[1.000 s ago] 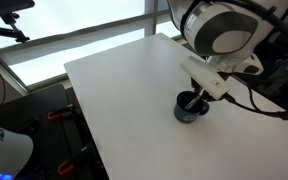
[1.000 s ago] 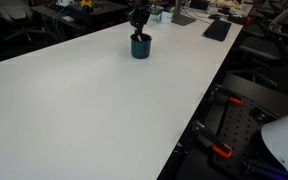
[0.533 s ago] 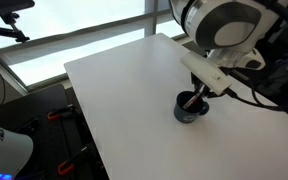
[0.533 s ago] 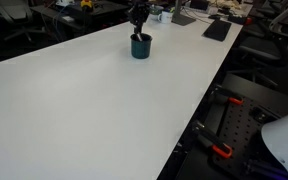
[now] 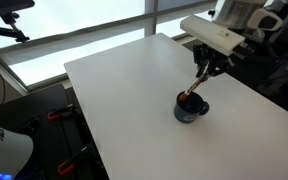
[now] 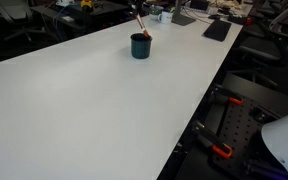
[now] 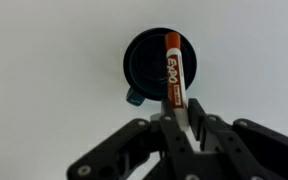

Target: Remove the marker from the cup and put it on the table

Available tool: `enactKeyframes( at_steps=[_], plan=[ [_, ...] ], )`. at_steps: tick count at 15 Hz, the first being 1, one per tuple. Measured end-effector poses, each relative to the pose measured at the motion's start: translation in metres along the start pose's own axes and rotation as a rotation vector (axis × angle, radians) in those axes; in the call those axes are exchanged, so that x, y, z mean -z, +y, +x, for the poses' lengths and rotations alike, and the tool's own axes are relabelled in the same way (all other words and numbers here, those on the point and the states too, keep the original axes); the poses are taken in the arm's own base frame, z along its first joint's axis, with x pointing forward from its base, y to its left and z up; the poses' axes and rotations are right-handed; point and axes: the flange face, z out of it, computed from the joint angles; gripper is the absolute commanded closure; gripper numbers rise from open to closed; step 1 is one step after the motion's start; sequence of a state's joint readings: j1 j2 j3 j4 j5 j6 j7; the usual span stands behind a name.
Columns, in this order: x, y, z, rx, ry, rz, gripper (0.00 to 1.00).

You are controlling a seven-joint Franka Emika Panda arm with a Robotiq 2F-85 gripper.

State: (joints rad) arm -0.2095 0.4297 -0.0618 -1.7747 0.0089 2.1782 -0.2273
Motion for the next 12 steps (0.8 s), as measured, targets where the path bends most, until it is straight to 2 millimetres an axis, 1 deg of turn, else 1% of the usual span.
enactKeyframes(
  at_steps=[3, 5, 6, 9, 12],
  plan=[
    [0.028, -0.021, 0.0, 0.036, -0.041, 0.006, 0.95],
    [0.038, -0.035, 0.004, 0.071, -0.074, 0.045, 0.95],
    [0.039, -0.042, 0.007, 0.091, -0.09, 0.071, 0.95],
    [0.034, -0.058, 0.016, 0.165, -0.135, 0.155, 0.95],
    [0.014, -0.07, 0.026, 0.225, -0.198, 0.203, 0.95]
  ],
)
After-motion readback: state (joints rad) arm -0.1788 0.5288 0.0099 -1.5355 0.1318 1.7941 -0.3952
